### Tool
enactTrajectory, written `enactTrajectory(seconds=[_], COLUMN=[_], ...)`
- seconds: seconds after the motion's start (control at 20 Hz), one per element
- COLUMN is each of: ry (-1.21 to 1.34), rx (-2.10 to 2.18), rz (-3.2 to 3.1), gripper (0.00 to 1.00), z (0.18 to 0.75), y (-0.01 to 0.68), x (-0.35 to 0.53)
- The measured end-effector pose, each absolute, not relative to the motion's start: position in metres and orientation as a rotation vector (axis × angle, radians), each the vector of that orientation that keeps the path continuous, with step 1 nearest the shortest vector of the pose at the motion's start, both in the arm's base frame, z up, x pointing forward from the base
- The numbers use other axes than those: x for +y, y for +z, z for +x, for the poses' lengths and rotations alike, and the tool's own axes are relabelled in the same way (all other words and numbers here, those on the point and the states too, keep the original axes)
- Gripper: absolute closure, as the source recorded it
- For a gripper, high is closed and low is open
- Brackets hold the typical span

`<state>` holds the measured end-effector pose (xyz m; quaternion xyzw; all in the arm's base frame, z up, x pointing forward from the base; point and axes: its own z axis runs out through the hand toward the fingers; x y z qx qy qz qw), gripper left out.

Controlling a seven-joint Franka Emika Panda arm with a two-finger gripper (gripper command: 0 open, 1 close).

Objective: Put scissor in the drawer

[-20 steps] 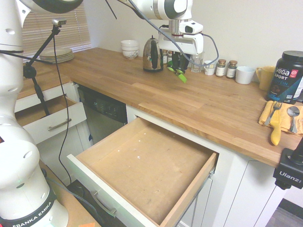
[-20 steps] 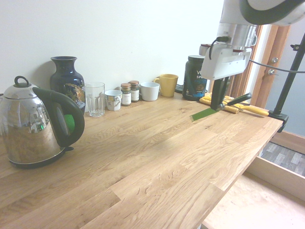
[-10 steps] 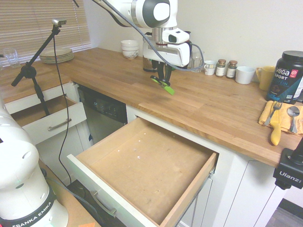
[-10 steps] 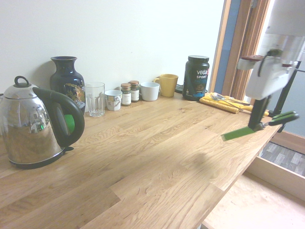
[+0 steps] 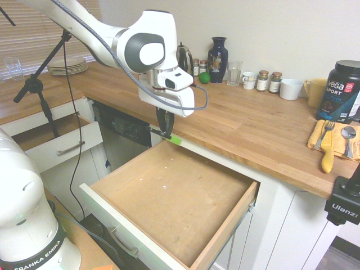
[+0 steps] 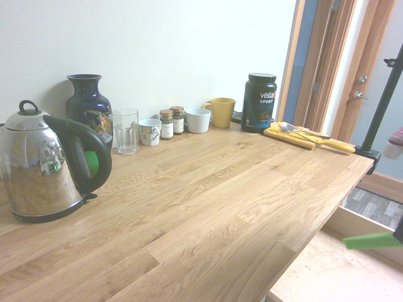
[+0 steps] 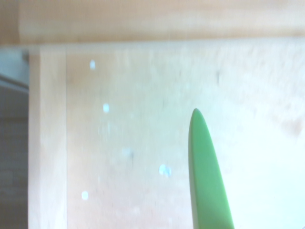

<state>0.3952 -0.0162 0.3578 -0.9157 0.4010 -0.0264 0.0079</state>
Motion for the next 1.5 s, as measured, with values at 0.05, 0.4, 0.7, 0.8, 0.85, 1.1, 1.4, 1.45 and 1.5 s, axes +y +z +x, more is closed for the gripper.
enactTrajectory(seconds=[0.05, 0.4, 0.7, 0.8, 0.85, 1.1, 1.4, 1.45, 1.5], ry=[-0.084, -0.104, -0.055, -0.037, -0.03, 0.002, 0.024, 0.03, 0.031], rx=[1.257, 1.271, 1.289, 1.288, 1.286, 1.285, 1.309, 1.309, 1.308], rz=[-2.859, -2.847, -2.862, -2.871, -2.875, -2.892, -2.889, -2.892, -2.894], gripper=[1.0, 1.0, 1.0, 1.0, 1.0, 1.0, 1.0, 1.0, 1.0], z=[0.39, 0.383, 0.391, 0.392, 0.392, 0.389, 0.388, 0.389, 0.391], y=[0.355, 0.33, 0.27, 0.252, 0.245, 0.215, 0.178, 0.174, 0.171], x=[-0.016, -0.02, -0.03, -0.031, -0.031, -0.034, -0.043, -0.043, -0.044])
